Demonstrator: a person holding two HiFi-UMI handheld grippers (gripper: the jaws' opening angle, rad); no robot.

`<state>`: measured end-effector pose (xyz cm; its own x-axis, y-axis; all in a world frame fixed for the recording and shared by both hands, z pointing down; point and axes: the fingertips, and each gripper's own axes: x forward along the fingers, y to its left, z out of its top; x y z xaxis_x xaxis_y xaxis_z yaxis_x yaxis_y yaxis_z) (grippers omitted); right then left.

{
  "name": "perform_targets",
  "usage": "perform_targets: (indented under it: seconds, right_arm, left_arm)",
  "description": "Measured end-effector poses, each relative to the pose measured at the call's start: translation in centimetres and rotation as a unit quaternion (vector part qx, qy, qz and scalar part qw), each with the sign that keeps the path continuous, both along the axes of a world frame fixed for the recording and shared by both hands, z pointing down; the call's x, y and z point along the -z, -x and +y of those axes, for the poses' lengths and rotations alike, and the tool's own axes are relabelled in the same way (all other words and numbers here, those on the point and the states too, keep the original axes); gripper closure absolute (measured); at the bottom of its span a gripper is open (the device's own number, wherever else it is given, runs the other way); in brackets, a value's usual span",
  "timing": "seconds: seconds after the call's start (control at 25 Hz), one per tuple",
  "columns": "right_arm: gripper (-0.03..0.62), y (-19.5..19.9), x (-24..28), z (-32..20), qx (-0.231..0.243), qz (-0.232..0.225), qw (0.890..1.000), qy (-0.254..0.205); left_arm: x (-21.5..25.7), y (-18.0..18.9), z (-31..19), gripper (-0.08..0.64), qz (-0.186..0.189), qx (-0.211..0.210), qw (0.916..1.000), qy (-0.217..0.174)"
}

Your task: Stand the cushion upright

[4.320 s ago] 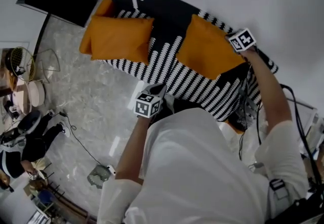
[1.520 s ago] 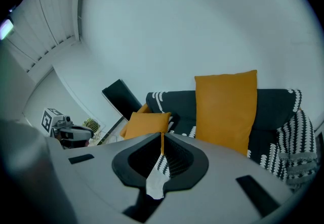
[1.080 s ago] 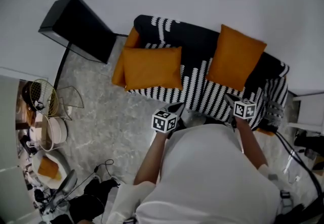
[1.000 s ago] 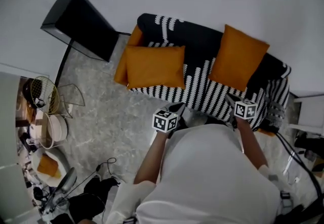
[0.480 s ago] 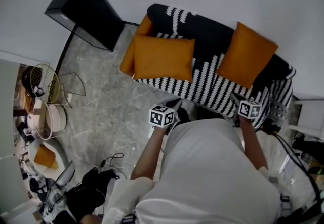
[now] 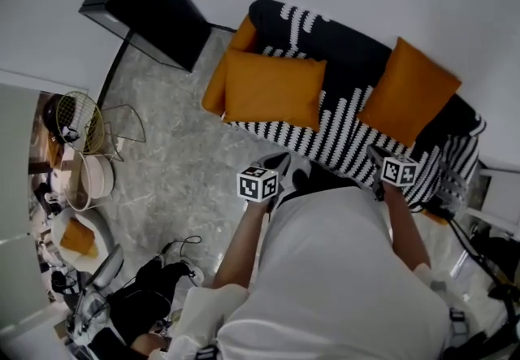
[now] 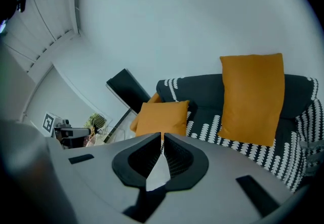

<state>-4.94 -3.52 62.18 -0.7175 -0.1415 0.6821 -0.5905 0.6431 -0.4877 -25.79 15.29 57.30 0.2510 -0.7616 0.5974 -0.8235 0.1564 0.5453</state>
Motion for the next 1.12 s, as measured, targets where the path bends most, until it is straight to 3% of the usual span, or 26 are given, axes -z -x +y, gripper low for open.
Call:
perform_targets:
  seconds: [0.36, 1.12]
  right_arm:
    - [0.554, 4.1, -1.3, -2.9, 0.039, -0.014, 0.999, 0.019]
    - [0.552, 6.0, -5.3, -7.4, 0.068, -0.035, 0.994, 0.074]
  left_arm:
    - [0.7, 1.9, -2.2, 0.558, -0.002, 0.036, 0.9993, 0.006]
    - [0.6, 3.2, -6.8, 0.558, -0.013, 0.051, 0.9978, 0.040]
